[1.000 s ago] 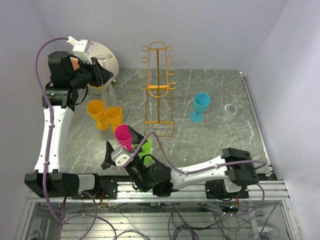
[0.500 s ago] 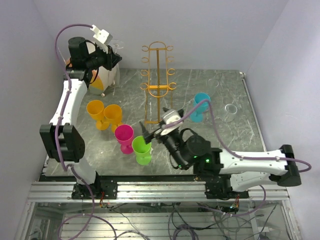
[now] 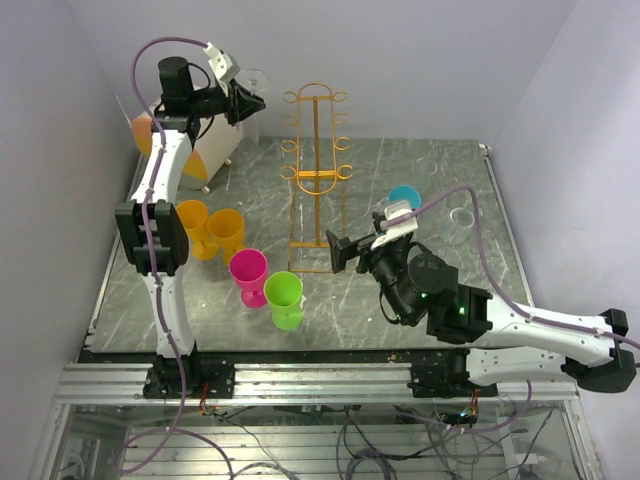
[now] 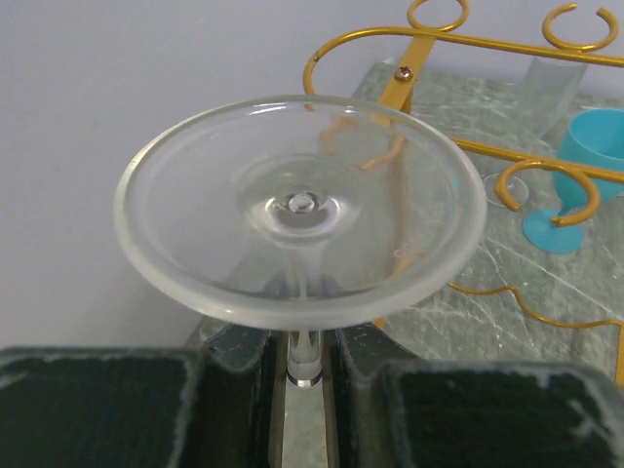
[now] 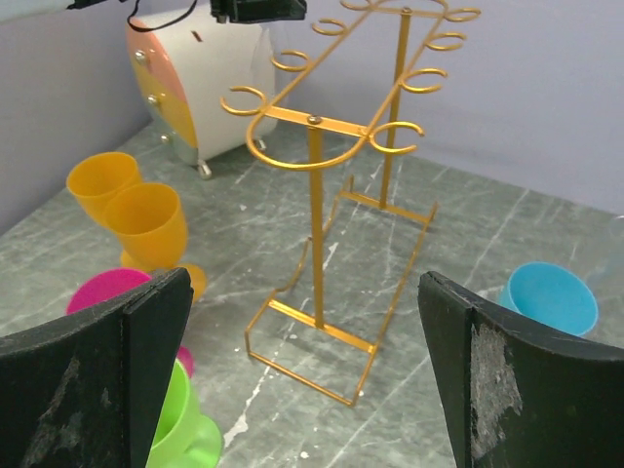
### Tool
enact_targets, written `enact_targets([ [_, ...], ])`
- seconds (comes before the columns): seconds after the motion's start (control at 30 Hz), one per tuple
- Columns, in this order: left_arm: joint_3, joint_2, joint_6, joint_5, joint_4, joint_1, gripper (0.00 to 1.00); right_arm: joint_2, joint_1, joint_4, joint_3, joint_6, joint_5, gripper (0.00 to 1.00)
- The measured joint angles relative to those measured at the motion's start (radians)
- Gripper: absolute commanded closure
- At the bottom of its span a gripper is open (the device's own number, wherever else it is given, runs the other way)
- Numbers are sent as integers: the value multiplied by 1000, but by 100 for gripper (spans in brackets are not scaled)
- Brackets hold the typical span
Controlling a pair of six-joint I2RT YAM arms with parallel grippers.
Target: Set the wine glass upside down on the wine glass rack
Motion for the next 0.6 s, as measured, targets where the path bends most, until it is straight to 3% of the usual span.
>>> enact_targets([
  [0.13, 83, 105, -59, 86, 75, 0, 93, 15, -123, -178, 87, 96, -69, 0],
  [0.37, 129, 274, -452, 185, 534, -1, 93, 225, -620, -630, 534, 417, -243, 1],
  [0.5, 161, 328, -571, 202, 648, -3, 93, 305, -727, -754, 591, 497, -314, 1],
  [0.6, 161, 324, -558, 205, 640, -8, 93, 350, -856, -821, 603, 515, -398, 3],
])
